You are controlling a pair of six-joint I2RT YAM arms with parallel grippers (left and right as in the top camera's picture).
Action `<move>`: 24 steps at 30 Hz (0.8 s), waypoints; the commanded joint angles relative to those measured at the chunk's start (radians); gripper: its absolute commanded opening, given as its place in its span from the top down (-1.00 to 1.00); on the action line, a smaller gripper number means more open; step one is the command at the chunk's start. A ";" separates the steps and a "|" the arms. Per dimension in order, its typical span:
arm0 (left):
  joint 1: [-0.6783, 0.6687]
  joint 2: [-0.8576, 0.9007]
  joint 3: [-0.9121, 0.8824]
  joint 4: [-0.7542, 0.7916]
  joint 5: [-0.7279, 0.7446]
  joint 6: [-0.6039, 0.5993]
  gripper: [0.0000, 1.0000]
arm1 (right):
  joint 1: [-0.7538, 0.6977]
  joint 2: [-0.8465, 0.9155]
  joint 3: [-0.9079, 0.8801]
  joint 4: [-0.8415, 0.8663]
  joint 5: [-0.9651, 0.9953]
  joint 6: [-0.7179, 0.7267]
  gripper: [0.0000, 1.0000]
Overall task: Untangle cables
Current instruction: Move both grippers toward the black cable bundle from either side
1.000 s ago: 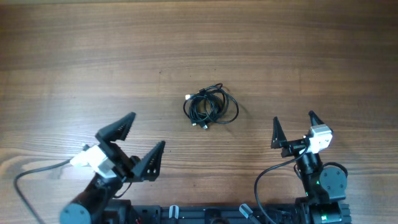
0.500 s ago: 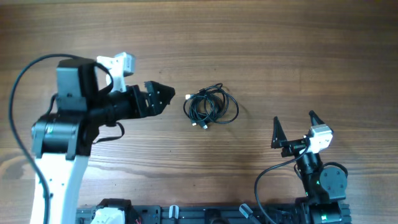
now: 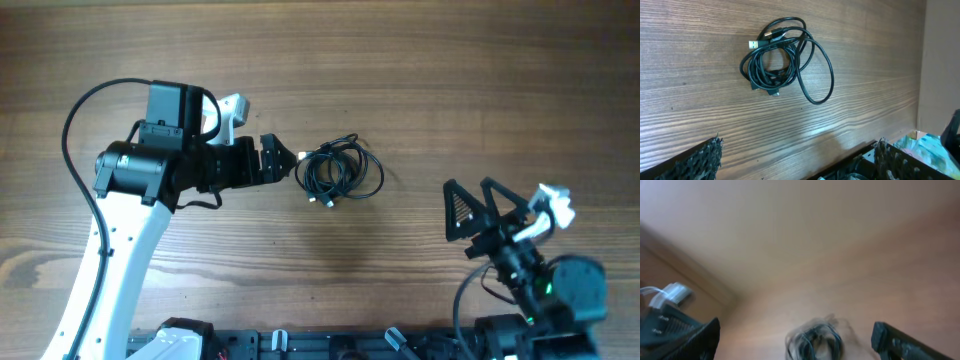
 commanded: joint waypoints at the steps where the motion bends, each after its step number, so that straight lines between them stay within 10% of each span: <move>1: -0.012 0.016 0.012 0.000 -0.002 0.020 -1.00 | 0.002 0.328 0.236 -0.140 -0.054 -0.074 -0.99; 9: -0.057 0.044 0.012 0.004 -0.003 0.020 -1.00 | 0.011 0.957 0.349 0.003 -0.675 0.145 -0.86; 17: -0.057 0.097 0.012 0.008 -0.007 -0.010 -1.00 | 0.076 1.072 0.348 -0.248 -0.188 0.196 -0.96; 24: -0.060 0.098 0.012 0.049 -0.006 -0.067 -1.00 | 0.146 1.076 0.287 -0.224 -0.177 0.198 -0.99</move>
